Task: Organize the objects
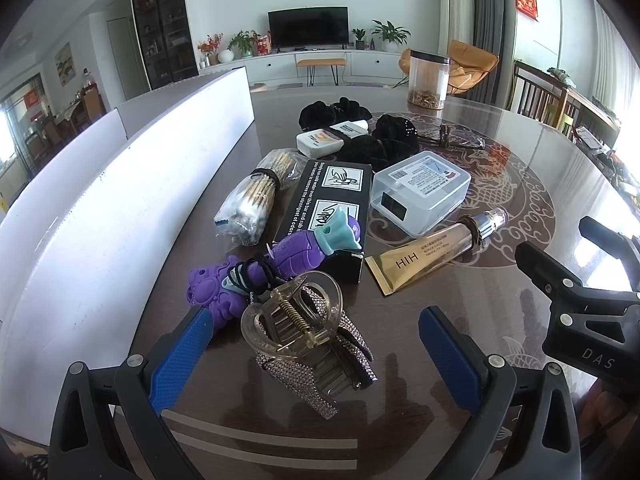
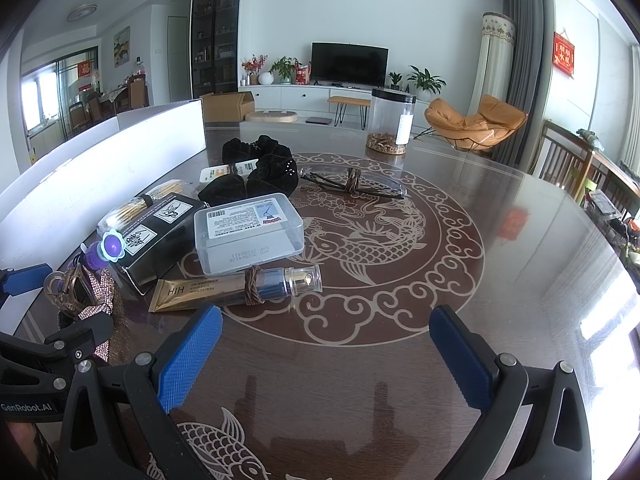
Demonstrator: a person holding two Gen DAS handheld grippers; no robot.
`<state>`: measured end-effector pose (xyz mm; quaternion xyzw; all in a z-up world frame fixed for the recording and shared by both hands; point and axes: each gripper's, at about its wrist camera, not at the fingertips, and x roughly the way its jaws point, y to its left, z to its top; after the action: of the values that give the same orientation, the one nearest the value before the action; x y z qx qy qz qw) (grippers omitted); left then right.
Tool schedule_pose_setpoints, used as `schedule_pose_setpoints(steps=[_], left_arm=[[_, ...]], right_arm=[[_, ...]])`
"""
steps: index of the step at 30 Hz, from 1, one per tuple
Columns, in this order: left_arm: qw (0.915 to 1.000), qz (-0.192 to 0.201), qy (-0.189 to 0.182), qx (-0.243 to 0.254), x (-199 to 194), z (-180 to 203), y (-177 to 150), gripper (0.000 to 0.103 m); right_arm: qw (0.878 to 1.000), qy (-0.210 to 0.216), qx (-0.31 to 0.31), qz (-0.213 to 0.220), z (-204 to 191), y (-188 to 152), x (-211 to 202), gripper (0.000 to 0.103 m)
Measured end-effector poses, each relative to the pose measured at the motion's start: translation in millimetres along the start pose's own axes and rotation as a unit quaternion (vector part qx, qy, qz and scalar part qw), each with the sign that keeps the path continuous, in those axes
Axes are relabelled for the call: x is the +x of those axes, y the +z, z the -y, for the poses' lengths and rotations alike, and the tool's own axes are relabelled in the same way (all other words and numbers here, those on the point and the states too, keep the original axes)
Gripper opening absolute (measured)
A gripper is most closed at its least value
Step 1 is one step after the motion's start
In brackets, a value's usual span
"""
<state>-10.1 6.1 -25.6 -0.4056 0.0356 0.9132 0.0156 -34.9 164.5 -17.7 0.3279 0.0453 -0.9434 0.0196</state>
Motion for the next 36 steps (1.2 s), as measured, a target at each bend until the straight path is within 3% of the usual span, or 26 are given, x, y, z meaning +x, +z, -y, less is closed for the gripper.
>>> schedule_pose_setpoints(steps=[36], left_arm=[[0.9999,-0.007,0.004,0.009,1.2,1.7,-1.1,0.103]], right_arm=[[1.000,0.000,0.001,-0.002,-1.0,-2.9,5.1,0.103]])
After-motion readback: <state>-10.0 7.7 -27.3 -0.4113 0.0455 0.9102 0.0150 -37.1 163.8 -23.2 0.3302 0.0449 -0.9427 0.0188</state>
